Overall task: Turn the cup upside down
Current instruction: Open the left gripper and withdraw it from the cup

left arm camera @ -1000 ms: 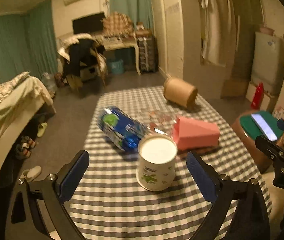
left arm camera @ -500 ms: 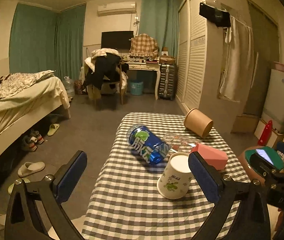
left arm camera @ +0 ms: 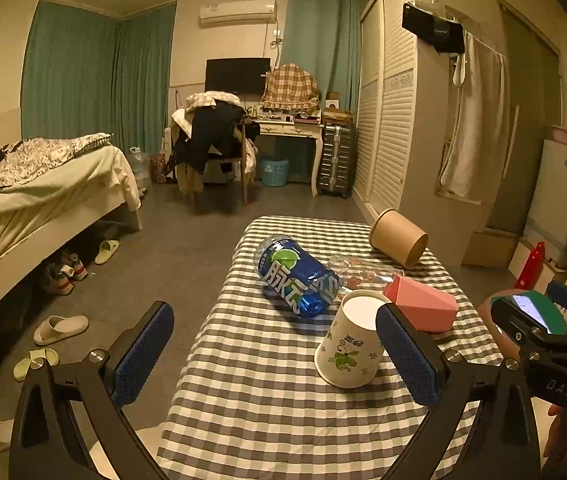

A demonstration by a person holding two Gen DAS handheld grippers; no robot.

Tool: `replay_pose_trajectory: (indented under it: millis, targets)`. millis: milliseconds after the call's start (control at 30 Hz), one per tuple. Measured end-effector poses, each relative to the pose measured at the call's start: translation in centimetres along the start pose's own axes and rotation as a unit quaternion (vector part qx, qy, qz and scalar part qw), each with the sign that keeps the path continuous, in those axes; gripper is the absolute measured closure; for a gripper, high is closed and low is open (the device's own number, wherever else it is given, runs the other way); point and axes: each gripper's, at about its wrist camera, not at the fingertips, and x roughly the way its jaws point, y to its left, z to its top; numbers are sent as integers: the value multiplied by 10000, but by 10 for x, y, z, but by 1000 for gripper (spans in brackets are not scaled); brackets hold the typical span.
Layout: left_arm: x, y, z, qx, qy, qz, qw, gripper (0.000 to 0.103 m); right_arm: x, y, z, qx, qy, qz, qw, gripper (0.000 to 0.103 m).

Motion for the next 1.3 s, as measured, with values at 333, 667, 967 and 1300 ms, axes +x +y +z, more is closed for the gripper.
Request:
replay_pose_trajectory:
  millis: [333, 667, 967, 1300]
  targets:
    - [-2, -4, 0, 54, -11, -29, 10000, 0, 1, 1, 0, 23, 14, -12, 10000, 0]
    - [-3, -5, -1, 77, -11, 21, 10000, 0, 0, 3, 3, 13, -27, 6, 10000, 0]
    - [-2, -4, -1, 81, 2, 61, 9999, 0, 0, 5, 4, -20, -17, 18, 10000, 0]
    - [-2, -2, -2, 76, 16, 64, 9999, 0, 1, 6, 3, -27, 16, 15, 10000, 0]
